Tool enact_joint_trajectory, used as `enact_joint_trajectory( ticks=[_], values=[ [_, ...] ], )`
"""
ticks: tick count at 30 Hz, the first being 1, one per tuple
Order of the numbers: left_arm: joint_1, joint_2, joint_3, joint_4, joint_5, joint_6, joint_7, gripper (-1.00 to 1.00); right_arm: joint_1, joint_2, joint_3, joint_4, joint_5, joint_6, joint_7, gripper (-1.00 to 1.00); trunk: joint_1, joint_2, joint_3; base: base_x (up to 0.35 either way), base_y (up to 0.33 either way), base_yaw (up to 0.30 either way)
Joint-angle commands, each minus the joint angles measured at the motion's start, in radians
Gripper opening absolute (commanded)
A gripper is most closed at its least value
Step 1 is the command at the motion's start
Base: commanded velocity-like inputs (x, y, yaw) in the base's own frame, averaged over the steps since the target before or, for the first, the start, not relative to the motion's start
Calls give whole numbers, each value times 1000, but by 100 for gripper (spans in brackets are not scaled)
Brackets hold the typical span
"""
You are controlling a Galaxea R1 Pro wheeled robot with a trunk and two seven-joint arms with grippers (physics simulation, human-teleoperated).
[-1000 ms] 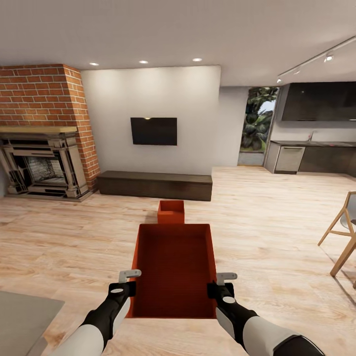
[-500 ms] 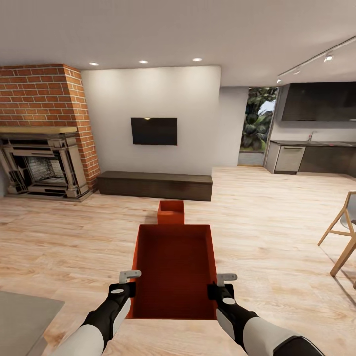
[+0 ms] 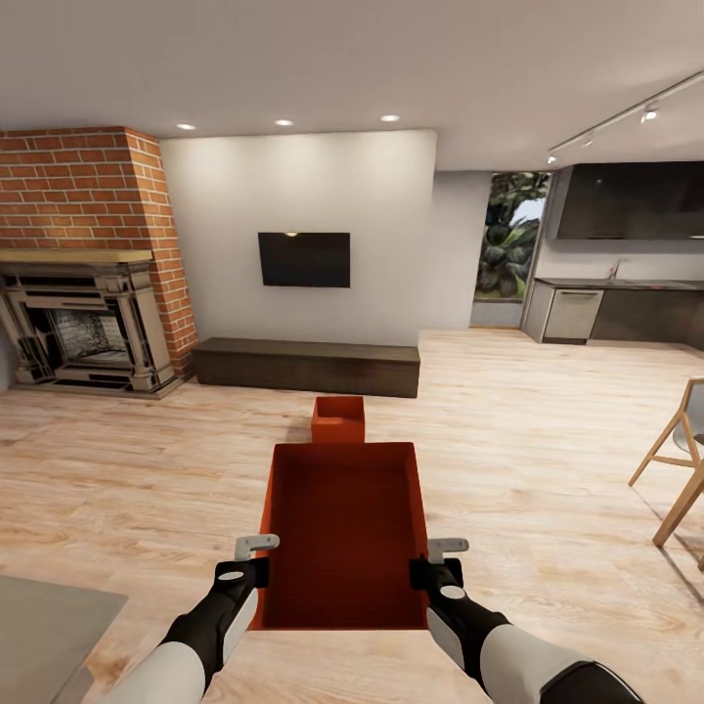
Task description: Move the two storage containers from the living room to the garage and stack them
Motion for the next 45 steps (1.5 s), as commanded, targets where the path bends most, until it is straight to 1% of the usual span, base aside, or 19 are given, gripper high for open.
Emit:
enact_joint_trajectory(
  ticks=[1,5,10,45],
  values=[
    [0,-1,9,-2,-10,7,2,-100,-2,0,-27,0,-7,-7,-3,-100,0,-2,-2,0,0,0],
    [0,-1,9,-1,-9,7,2,-100,-1,1,-27,0,-8,-7,-3,-100,0,-2,-2,0,0,-59],
    [0,-1,9,-1,-10,7,2,-100,0,1,-27,0,-8,-7,-3,-100,0,-2,-2,0,0,-205],
    [0,-1,9,-1,-8,7,2,-100,0,0,-27,0,-8,-5,-3,-100,0,-2,-2,0,0,-279]
  ],
)
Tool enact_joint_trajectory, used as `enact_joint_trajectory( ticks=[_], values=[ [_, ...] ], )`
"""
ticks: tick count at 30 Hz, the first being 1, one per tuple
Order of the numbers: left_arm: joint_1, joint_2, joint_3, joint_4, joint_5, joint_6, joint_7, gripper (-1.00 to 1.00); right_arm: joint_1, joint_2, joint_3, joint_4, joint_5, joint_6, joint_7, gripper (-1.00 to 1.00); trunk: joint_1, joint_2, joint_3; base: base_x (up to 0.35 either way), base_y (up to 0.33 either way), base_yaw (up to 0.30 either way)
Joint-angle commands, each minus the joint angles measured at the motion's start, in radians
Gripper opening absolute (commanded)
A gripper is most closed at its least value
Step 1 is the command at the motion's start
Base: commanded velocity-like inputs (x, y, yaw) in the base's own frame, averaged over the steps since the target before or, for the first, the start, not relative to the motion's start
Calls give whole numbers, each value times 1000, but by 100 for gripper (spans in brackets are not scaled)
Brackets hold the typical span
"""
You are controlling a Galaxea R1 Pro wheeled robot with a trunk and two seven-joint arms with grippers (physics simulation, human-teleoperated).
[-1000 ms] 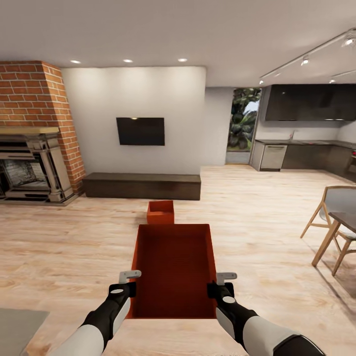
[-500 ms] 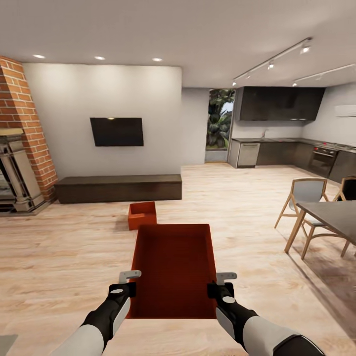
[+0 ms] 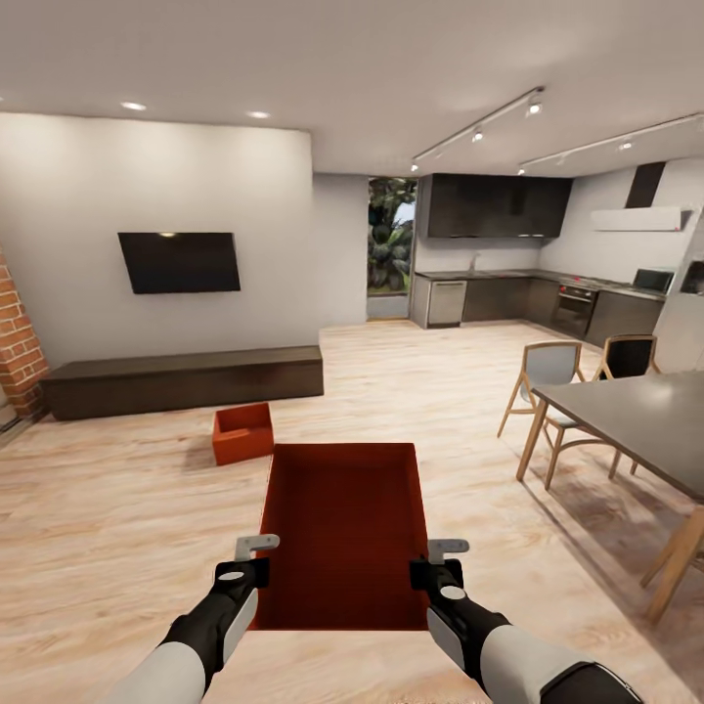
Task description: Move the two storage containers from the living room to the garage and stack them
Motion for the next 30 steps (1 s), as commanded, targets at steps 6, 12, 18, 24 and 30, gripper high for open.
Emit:
enact_joint_trajectory(
  ticks=[6,12,18,24,30],
  values=[
    [0,0,9,-3,-11,7,2,-100,-2,0,-23,1,-9,-7,-3,-100,0,-2,-2,0,0,-282],
    [0,-1,9,-3,-11,7,3,-100,-2,-1,-23,1,-9,-7,-3,-100,0,-2,-2,0,0,-282],
    [0,-1,9,-3,-11,7,2,-100,-2,-1,-23,0,-9,-7,-3,-100,0,-2,-2,0,0,-282],
    [0,-2,9,-3,-11,7,2,-100,-2,-1,-23,1,-9,-7,-3,-100,0,-2,-2,0,0,-282],
    [0,-2,9,-3,-11,7,2,-100,-2,-1,-23,1,-9,-7,-3,-100,0,-2,-2,0,0,-282]
  ],
)
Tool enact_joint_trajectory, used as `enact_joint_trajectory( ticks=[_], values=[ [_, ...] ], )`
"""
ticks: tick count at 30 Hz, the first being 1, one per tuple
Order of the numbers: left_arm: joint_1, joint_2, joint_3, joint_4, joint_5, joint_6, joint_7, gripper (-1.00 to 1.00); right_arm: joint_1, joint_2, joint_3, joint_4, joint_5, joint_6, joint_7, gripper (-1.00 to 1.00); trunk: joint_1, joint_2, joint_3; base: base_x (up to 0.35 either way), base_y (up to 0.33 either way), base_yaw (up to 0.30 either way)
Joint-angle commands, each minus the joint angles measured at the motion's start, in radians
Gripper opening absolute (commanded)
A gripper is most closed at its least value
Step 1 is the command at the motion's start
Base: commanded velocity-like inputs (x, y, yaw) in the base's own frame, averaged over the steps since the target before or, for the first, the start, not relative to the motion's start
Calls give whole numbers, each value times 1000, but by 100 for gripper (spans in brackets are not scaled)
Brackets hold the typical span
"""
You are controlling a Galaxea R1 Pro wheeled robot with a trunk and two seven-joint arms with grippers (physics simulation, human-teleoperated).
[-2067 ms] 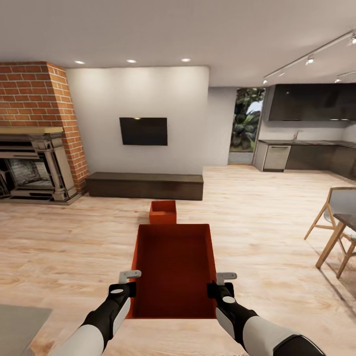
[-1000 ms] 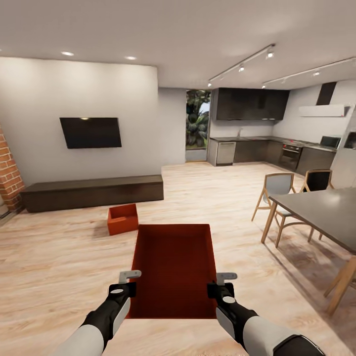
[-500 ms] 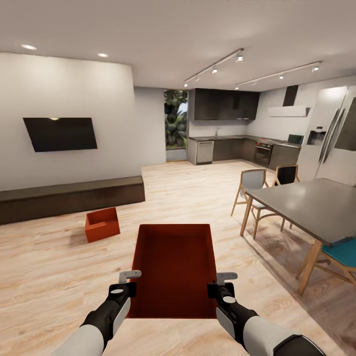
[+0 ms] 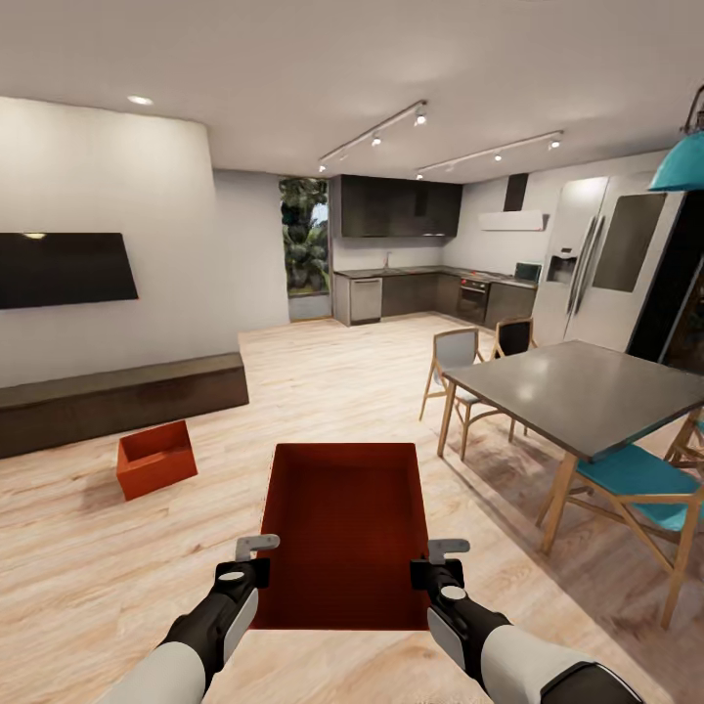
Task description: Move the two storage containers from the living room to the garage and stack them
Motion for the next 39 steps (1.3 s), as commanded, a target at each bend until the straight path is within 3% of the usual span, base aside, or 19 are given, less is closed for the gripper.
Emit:
enact_joint_trajectory(
  ticks=[1,39],
  values=[
    [0,-1,9,-3,-10,7,2,-100,-2,0,-19,1,-9,-7,-3,-100,0,-2,-2,0,0,-282],
    [0,-1,9,-3,-10,7,2,-100,-2,0,-19,1,-9,-7,-1,-100,0,-2,-2,0,0,-282]
  ],
)
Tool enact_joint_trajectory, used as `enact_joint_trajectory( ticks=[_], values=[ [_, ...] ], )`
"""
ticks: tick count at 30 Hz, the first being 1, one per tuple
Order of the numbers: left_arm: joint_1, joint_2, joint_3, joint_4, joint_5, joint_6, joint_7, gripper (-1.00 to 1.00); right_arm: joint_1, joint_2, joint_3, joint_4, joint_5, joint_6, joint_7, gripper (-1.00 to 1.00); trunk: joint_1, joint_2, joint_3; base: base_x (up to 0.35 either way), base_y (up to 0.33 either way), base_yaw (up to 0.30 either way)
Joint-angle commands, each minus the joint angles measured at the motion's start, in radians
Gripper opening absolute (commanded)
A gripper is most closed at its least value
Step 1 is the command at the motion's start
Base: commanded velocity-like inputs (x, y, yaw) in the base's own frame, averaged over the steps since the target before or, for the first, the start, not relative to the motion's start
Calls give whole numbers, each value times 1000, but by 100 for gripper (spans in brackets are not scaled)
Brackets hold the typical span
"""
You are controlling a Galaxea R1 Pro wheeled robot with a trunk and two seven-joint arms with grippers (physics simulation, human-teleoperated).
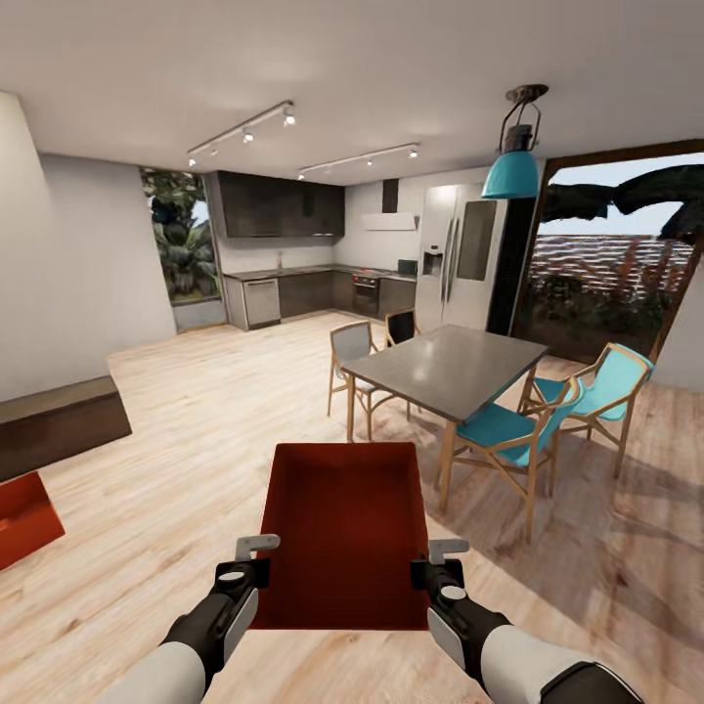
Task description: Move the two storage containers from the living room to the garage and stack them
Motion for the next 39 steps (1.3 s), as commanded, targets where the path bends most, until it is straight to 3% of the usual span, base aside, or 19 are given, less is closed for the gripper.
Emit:
enact_joint_trajectory(
  ticks=[1,39],
  values=[
    [0,0,9,-3,-11,7,2,-100,-2,0,-20,0,-8,-6,-2,-100,0,-2,-2,0,0,-282],
    [0,0,9,-1,-10,7,2,-100,-2,-1,-20,1,-8,-6,-1,-100,0,-2,-2,0,0,-282]
  ],
)
